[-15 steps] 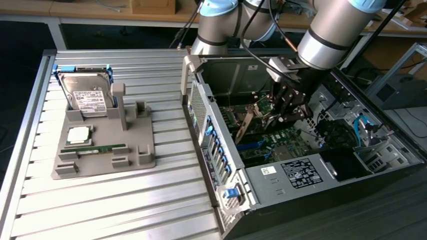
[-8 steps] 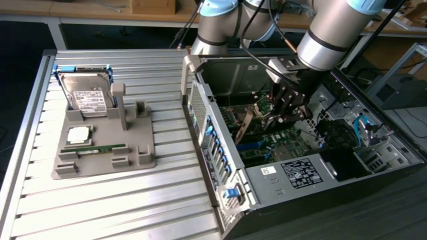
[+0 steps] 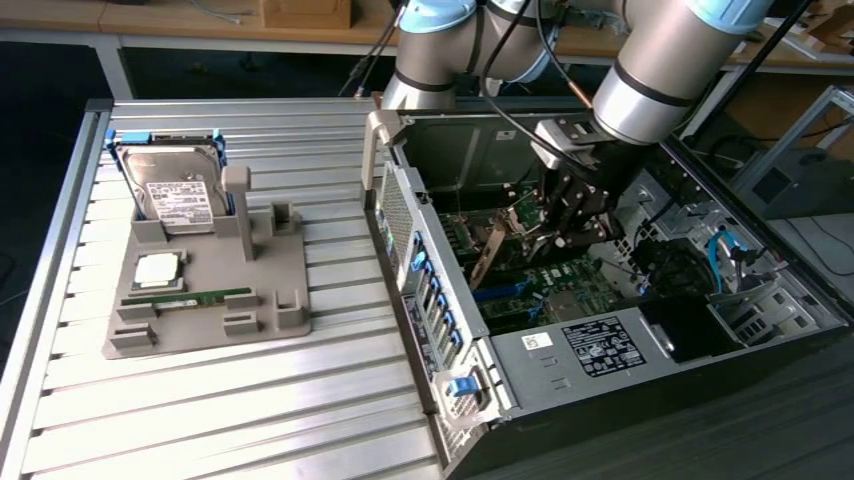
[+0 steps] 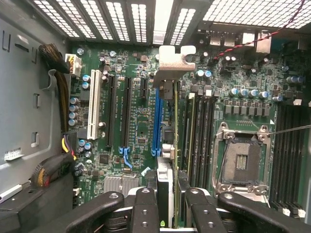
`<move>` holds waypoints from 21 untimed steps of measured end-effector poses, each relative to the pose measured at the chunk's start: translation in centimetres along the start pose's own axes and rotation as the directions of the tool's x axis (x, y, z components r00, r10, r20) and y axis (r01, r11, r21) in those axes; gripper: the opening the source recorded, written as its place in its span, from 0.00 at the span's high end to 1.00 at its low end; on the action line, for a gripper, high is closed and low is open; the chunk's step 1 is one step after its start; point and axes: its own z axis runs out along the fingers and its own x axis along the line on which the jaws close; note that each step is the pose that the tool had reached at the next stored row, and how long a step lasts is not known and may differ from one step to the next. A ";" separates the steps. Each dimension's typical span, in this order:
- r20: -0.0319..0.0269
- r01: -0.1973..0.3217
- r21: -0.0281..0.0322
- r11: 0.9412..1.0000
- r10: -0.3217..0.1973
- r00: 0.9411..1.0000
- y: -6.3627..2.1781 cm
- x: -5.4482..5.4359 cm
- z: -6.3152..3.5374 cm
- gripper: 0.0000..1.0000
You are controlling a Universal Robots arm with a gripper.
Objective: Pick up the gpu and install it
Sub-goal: 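Insert the gpu into the slot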
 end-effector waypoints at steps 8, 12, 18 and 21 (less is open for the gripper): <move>0.000 0.000 0.000 1.000 0.000 1.000 -0.01 0.0 0.27 0.73; 0.000 0.000 0.000 1.000 0.000 1.000 0.01 0.1 0.44 0.73; 0.000 0.000 0.000 1.000 0.000 1.000 0.04 0.1 0.53 0.73; 0.000 0.000 0.000 1.000 0.000 1.000 0.04 0.1 0.54 0.73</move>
